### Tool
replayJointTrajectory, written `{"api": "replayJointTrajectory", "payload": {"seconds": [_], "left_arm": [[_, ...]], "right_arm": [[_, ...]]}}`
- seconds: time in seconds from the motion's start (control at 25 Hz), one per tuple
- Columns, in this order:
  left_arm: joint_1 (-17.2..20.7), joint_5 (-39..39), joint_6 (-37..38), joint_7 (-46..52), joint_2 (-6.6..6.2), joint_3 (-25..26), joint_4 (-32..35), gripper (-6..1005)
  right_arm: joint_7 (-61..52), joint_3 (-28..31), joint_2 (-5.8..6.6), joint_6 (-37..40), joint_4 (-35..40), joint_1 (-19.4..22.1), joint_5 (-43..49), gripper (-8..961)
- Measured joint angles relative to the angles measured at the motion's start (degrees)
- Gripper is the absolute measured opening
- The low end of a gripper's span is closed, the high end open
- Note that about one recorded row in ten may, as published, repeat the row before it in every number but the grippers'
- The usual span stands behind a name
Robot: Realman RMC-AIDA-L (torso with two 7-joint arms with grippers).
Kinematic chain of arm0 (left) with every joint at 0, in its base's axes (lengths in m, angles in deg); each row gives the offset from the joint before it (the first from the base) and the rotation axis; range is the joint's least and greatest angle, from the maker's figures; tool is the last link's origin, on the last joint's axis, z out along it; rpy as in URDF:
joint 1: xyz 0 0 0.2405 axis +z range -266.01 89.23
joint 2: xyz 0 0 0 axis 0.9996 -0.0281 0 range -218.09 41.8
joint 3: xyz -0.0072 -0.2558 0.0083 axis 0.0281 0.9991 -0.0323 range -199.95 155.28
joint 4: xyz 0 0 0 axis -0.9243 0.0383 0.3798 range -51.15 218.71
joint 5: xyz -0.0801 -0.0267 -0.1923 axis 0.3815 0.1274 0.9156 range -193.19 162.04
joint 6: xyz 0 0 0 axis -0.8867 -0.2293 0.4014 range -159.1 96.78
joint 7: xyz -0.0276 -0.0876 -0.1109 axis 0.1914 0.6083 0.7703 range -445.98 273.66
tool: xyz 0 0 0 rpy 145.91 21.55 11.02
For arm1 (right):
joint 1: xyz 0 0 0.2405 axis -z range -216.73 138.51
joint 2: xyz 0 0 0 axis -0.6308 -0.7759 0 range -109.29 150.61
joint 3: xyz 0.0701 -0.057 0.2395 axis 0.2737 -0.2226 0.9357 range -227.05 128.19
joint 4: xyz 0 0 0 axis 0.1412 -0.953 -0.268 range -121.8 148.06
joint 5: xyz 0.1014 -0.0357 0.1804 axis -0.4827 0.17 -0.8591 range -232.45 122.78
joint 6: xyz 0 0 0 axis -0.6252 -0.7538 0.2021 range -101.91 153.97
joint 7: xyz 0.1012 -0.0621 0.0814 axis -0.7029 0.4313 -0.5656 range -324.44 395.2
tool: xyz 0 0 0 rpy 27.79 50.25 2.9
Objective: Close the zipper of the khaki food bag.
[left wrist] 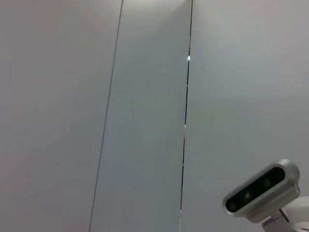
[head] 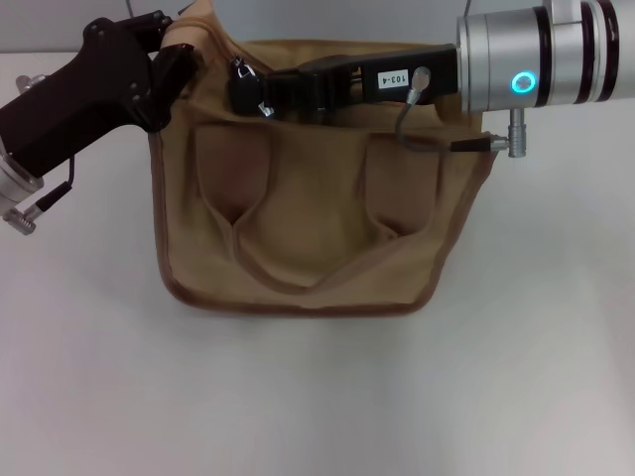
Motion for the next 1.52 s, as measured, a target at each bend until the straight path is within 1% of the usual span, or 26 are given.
{"api": "replayJointTrajectory", "payload": {"seconds": [0.2,0.32,0.44,0.6,0.68,0.76,0.84,0.92,1.08,1.16,1.24,1.4,1.52], "left_arm": [[0.56,1.19,-0.12,0.01,-0.04,0.05,-0.01,17],[1.23,2.30,-0.36,0.06,-0.18,0.04,-0.01,17],[1.81,2.70,-0.40,0.13,-0.35,0.36,-0.01,17],[2.24,2.73,-0.85,0.17,-0.47,1.16,-0.01,17],[2.35,2.80,-1.49,0.18,-0.52,1.24,-0.01,17],[2.40,2.88,-1.96,0.19,-0.59,1.26,0.00,17],[2.40,2.88,-2.17,0.19,-0.59,1.25,0.00,17],[2.38,2.88,-2.35,0.19,-0.60,1.26,0.00,17],[2.13,2.92,-2.76,0.19,-0.57,1.22,0.01,16],[2.10,2.93,-2.87,0.19,-0.51,1.15,0.01,16],[2.09,3.00,-2.90,0.43,-0.48,1.13,0.01,16],[2.00,3.01,-2.91,1.37,-0.54,1.03,0.00,16],[2.08,3.01,-2.92,1.83,-0.56,1.00,0.00,16]], "right_arm": [[-0.19,0.00,0.14,0.37,0.19,0.31,0.11,3],[-1.06,0.01,0.35,0.56,0.70,1.91,0.33,9],[-2.45,0.30,1.00,0.72,3.02,5.77,0.86,16],[-4.83,0.85,2.19,2.43,8.57,12.55,1.06,24],[-5.67,2.36,2.71,4.06,11.21,16.06,1.08,28],[-6.03,4.75,2.97,5.94,12.87,18.59,1.12,32],[-6.00,7.94,3.02,8.24,13.45,20.25,1.14,37],[-5.18,10.65,3.03,10.29,13.26,21.07,1.11,41],[-3.38,12.81,3.09,12.86,12.44,21.96,0.83,49],[-0.45,13.08,2.98,13.81,11.78,22.53,0.73,53],[5.72,13.65,2.56,15.73,10.58,23.36,0.29,58],[22.32,14.23,2.00,22.16,6.13,24.71,-0.17,66],[35.21,14.17,1.86,26.01,1.57,25.48,-0.01,208]]}}
